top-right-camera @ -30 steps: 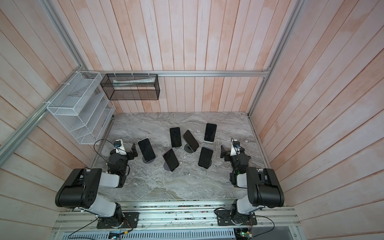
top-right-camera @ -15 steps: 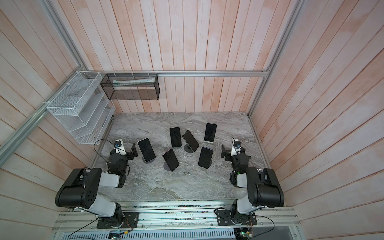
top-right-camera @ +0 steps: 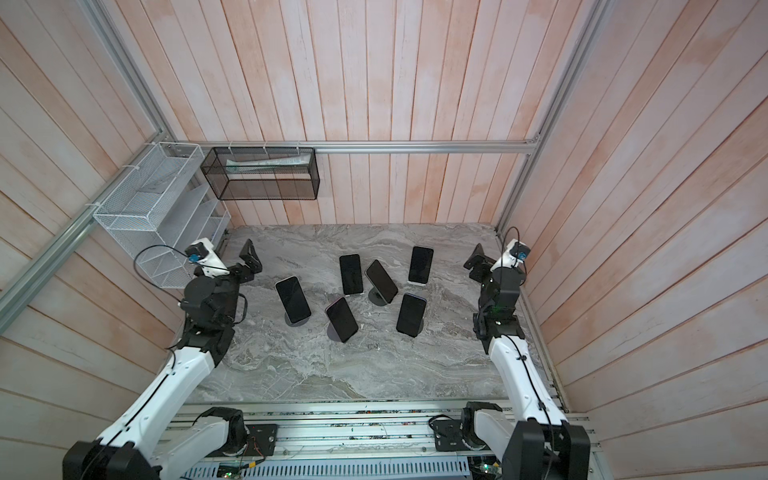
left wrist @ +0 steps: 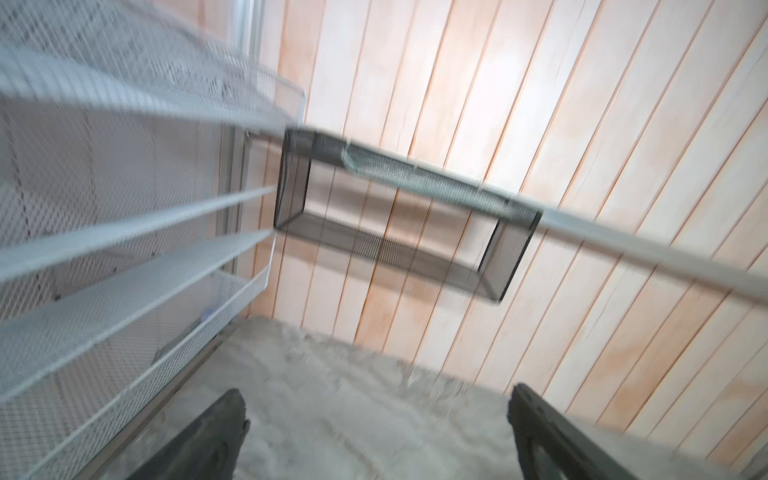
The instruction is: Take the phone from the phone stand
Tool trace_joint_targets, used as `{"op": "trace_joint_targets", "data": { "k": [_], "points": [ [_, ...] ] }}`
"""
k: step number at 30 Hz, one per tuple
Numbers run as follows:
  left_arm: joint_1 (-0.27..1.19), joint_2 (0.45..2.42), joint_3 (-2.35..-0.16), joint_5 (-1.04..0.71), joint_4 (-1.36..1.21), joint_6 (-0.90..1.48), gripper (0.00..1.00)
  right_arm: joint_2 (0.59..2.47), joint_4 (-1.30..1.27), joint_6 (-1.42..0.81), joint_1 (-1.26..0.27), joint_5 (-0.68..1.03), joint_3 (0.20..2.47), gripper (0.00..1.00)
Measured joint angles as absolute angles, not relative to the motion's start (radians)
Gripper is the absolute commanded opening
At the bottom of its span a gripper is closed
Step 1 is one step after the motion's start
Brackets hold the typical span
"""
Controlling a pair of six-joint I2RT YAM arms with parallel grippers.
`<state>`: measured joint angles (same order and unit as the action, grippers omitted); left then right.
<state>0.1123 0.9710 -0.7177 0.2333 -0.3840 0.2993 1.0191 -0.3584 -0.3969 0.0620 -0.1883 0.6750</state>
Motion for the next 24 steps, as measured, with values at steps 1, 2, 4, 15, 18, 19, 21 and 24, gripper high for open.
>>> {"op": "trace_joint_targets", "data": {
  "k": [1,2,4,15,18,19,21,24],
  "points": [
    [0.112,0.93,-0.751,0.233,-0.338,0.374,1.0,0.991,-0.321,-0.435,0.075,-0.177,0.672,0.7],
    [0.109,0.896,-0.761,0.232,-0.305,0.443,1.0,0.974,-0.28,-0.467,0.085,-0.158,0.674,0.69],
    [0.081,0.838,-0.746,0.17,-0.278,0.548,0.9,0.974,-0.191,-0.51,0.087,-0.106,0.694,0.64],
    [0.171,1.052,-1.052,-0.236,-0.01,0.653,0.88,0.798,0.203,-0.623,-0.091,0.139,0.578,0.32],
    [0.28,1.11,-1.133,-0.286,0.023,0.603,0.88,0.723,0.284,-0.657,-0.188,0.152,0.542,0.28],
    [0.306,1.127,-1.153,-0.303,0.027,0.588,0.88,0.699,0.3,-0.676,-0.213,0.16,0.526,0.27],
    [0.337,1.153,-1.17,-0.336,0.027,0.562,0.88,0.661,0.305,-0.716,-0.25,0.182,0.482,0.24],
    [0.373,1.193,-1.166,-0.39,0.023,0.528,0.88,0.628,0.272,-0.802,-0.294,0.241,0.377,0.1]
  ]
}}
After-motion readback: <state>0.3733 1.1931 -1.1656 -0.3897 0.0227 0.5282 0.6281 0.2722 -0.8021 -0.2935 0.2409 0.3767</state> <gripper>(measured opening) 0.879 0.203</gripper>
